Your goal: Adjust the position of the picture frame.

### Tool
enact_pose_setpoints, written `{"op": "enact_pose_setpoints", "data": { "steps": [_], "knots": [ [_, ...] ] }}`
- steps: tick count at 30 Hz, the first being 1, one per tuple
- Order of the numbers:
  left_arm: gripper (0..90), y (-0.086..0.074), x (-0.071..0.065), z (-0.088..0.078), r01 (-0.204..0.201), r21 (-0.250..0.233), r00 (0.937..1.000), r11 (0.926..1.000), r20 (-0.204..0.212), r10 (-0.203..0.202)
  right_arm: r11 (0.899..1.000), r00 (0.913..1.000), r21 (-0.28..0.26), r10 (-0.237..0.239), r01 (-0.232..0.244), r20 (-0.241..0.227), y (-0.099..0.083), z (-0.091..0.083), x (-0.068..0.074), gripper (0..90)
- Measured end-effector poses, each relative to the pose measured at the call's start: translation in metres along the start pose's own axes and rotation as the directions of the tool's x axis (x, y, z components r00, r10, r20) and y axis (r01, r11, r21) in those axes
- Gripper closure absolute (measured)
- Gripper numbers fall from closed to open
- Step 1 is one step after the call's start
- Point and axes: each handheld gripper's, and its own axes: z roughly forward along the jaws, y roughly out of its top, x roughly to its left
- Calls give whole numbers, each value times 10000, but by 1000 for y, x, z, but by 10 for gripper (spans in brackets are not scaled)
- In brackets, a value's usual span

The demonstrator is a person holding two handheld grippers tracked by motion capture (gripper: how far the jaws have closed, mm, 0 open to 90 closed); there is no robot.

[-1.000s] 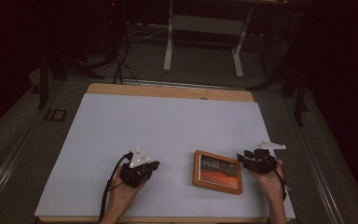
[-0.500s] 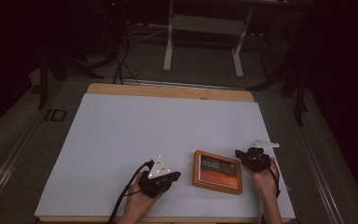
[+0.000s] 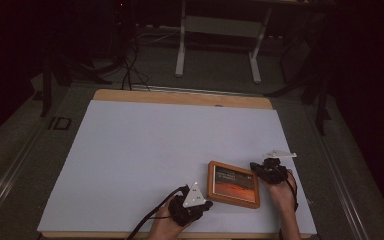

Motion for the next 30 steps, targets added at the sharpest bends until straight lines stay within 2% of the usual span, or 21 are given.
{"op": "enact_pose_setpoints", "data": {
  "steps": [6,10,14,15,20,27,30],
  "knots": [
    [896,4,4,8,12,76,9999,10000,-159,-11,10000,9999,-1,62,-62,-124,0,1,-1,900],
    [896,5,3,9,-211,137,9995,9997,-251,215,9999,9997,-10,112,-112,-213,0,1,-2,900],
    [897,6,5,8,-215,171,9992,9996,-347,221,9998,9989,-44,169,-172,-433,0,1,-1,900],
    [896,6,8,8,-165,233,9986,9996,-507,177,9998,9987,-31,171,-173,-482,0,1,0,900],
    [896,6,18,8,21,331,9969,9994,-786,5,9999,9987,153,18,-11,-504,-1,4,2,900],
    [897,9,38,11,666,320,9916,9973,-1135,-625,9994,9984,224,-269,280,-488,-1,1,8,900],
    [896,11,46,14,910,290,9876,9954,-1308,-865,9992,9990,245,-313,321,-319,-2,-1,9,900]
  ]
}}
